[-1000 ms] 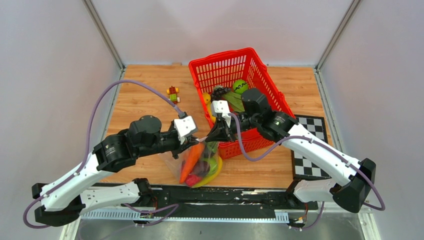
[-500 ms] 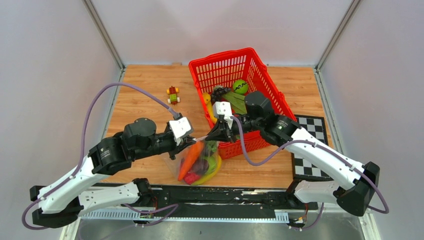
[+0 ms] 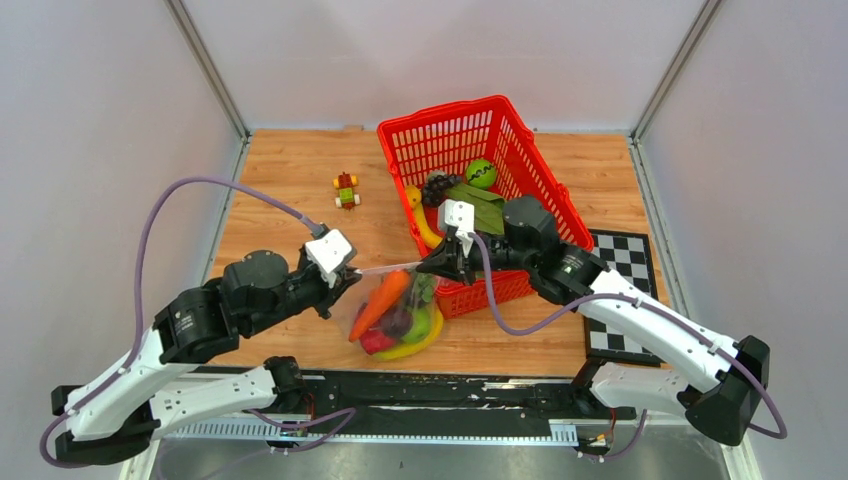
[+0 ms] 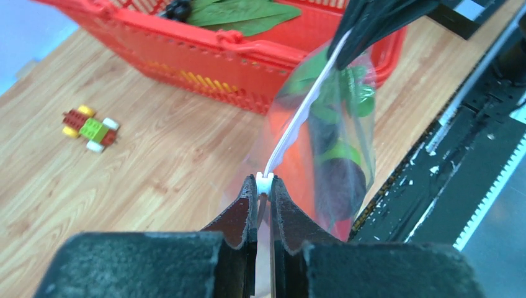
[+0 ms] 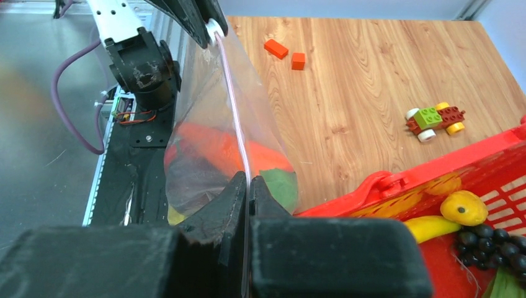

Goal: Place the food in the zip-top bag and seal the zipper
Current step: Zip the zipper food storage bag at the center of the board.

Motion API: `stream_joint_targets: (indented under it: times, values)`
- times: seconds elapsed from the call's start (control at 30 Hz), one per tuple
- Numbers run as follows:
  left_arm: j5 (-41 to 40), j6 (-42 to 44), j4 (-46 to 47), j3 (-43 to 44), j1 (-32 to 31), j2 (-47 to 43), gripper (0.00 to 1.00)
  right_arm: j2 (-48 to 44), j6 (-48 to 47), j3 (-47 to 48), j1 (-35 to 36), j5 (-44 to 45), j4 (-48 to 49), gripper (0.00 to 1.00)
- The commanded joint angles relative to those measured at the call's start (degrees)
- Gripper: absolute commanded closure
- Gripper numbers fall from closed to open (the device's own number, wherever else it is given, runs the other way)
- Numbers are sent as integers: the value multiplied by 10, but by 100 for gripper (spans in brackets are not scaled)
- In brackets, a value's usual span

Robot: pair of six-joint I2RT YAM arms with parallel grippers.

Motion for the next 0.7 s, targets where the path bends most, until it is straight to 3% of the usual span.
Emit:
stream_joint_targets:
  times: [0.0,0.37,0.67]
  values:
    - [-117,-36,-29,1,1,-34,98,-27,20,0,-7,59,32,100]
    - [-249,-96,-109,7,1,-44,98,-34,41,-4,-8,94,50,100]
    - [-291,-101,-142,28,1,-52,97,-25,52,-1,-8,79,59,100]
